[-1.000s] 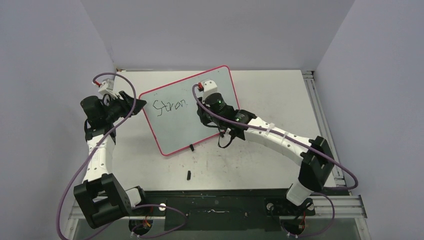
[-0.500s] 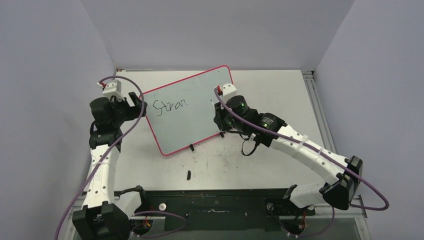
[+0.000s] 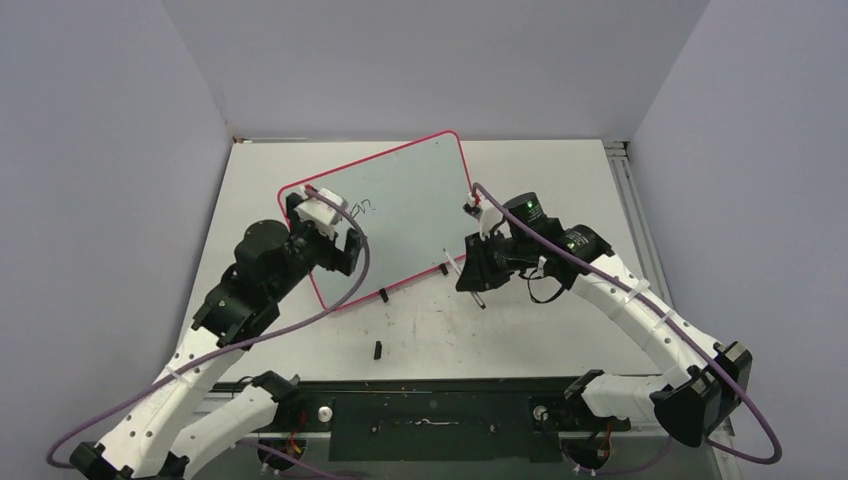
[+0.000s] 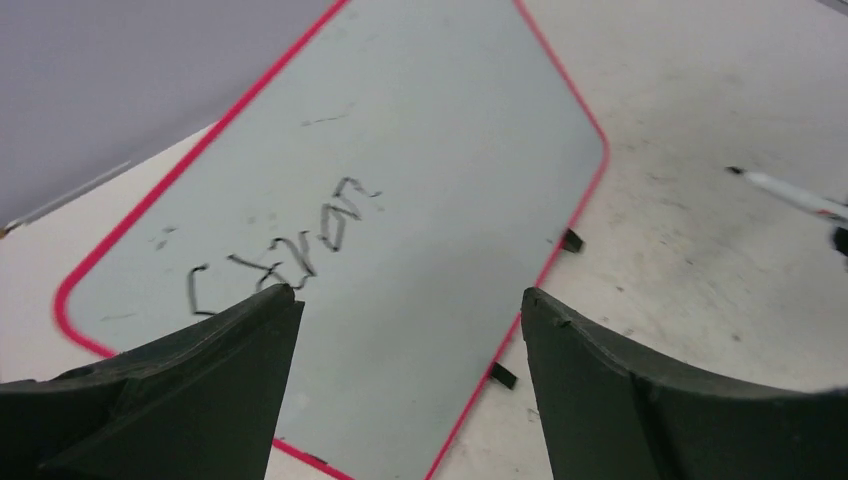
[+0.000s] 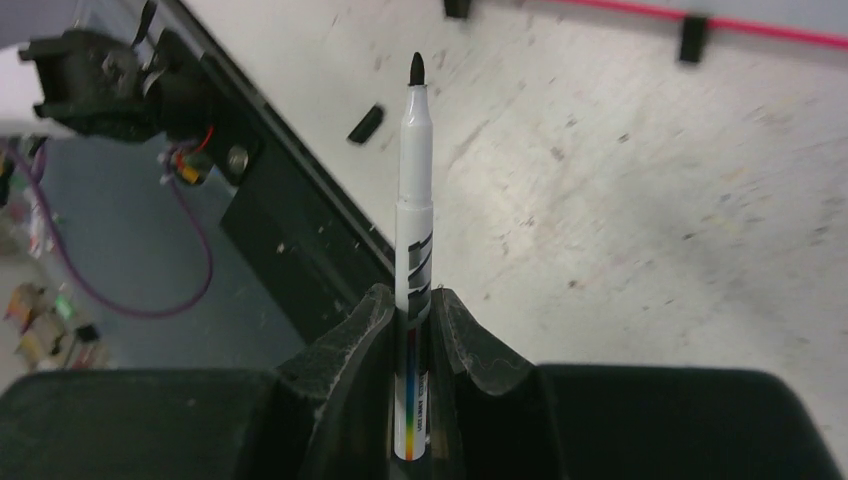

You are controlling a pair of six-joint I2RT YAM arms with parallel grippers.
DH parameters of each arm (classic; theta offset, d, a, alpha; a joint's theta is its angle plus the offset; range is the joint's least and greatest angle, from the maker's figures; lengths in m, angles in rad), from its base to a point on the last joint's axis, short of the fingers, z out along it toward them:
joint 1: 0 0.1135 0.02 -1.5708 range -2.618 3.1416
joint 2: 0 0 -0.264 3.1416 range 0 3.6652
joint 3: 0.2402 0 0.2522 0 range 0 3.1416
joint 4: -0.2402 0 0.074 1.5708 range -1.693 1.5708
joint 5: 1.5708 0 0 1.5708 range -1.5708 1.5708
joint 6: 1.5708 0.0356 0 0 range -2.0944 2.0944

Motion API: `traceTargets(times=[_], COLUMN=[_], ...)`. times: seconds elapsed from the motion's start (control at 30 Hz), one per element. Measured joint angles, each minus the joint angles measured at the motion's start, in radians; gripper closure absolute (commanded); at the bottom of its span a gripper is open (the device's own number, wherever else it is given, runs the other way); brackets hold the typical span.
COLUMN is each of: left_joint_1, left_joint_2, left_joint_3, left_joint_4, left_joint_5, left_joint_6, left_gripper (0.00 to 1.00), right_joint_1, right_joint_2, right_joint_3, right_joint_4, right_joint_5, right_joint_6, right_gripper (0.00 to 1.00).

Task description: Write a sentence on the whiteboard

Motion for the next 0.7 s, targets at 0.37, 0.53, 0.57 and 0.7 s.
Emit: traceTargets(times=[0.37,0.53,0.57,0.7], left_joint_1=[-0.655,-0.855,-0.882,-0.962], left_joint_2=[-0.083,-0.028,-0.015,0.014], left_joint_3=[-0.210,-0.256,-0.257,-0.266], left_joint_4=[-0.017,-0.014,-0.012,0.006], left_joint_5=[0.042,-0.043,-0.056,-0.097], left_joint_6=[0.192,0.242,0.249,0.267], left_gripper=[0.24,0.28,0.28,0.30], right_joint_1=[0.046,0.142,0.161,0.204], right_joint_2=[0.006,0.037,0.048,0.087], right_joint_3=[-0.187,-0.204,-0.204,-0.203], right_joint_4=[-0.070,-0.027,-0.019,-0.009], right_joint_5=[-0.354,-0.423,-0.431,-0.452], right_joint_6=[0.040,0.109,0.122,0.145], right_gripper=[0.95,0.95,0.95,0.95])
